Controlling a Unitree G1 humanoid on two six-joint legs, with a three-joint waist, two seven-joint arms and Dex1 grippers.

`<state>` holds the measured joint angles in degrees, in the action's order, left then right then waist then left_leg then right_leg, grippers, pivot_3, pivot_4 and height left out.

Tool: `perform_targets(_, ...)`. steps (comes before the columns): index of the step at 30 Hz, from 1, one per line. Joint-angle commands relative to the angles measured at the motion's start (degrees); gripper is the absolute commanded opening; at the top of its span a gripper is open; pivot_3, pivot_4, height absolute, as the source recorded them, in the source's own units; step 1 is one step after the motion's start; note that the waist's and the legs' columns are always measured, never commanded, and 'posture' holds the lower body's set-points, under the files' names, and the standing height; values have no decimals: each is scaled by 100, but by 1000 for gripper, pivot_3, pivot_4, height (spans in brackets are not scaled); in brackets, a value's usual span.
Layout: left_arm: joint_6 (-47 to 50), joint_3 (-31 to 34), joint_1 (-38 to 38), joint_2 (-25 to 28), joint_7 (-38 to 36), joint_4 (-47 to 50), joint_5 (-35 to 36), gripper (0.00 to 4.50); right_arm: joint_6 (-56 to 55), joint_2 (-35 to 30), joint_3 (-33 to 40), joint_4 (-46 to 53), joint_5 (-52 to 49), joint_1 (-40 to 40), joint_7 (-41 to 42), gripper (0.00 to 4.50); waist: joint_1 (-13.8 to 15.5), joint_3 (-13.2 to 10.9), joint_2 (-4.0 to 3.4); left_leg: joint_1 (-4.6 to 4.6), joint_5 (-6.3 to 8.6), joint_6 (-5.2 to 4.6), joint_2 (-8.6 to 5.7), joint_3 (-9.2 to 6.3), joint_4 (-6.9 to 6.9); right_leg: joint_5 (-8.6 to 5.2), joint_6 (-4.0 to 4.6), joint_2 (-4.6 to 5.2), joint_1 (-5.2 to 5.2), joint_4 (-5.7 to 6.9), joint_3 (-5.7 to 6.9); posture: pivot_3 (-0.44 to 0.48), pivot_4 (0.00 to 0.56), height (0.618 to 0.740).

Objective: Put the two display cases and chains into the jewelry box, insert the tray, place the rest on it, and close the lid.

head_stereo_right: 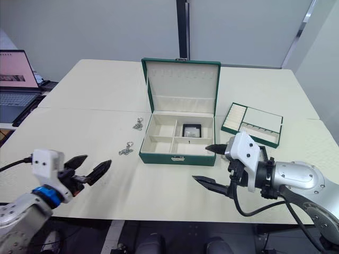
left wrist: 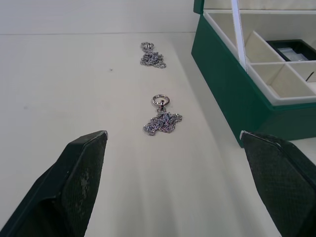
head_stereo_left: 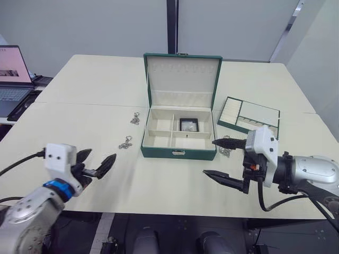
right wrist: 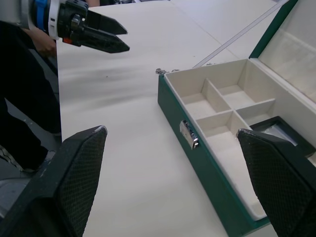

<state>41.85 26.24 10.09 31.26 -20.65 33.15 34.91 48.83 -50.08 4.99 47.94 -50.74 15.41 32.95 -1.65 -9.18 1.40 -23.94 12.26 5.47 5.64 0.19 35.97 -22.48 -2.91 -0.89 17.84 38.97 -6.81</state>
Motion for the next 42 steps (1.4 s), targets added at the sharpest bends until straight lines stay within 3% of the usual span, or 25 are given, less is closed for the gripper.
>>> perform_targets(1,-337,-304,-239,-83,181,-375,-461,4475,98,-58,63,76,-66,156,-114,4500,-1,0,0,0,0,0,1,0,-1,0,0,0,0,-1,-1,0,150,740)
perform_targets(14,-1141,-1260,-1370,-402,30,-2201,-1300,4475,367,-43,189,147,-177,343,-434,4500,3,0,0,-2,0,1,-1,5,-1,0,0,1,2,0,-2,0,150,740)
perform_targets(21,-1283,-1530,-1763,-585,43,-2646,-1536,4475,579,-115,274,95,-424,619,-586,4500,5,-1,-1,-2,-1,1,-1,6,-1,0,0,2,1,1,-2,0,150,740)
perform_targets(28,-1251,-1764,-2031,-849,130,-2824,-1760,4475,779,-145,249,39,-635,905,-779,4500,10,0,-1,-2,-1,1,-2,7,0,0,-1,3,-2,0,-1,0,150,740)
perform_targets(40,-642,-1738,-1908,-987,441,-2222,-1813,4475,906,-202,293,56,-875,992,-1011,4500,13,0,-1,-3,-2,3,-2,7,0,0,-1,3,-2,-1,-2,0,150,740)
perform_targets(42,-576,-1720,-1906,-1009,496,-2178,-1812,3838,894,-227,310,57,-901,981,-1021,4500,13,0,-1,-2,-1,3,-2,7,0,0,-1,3,-2,-1,-2,0,150,740)
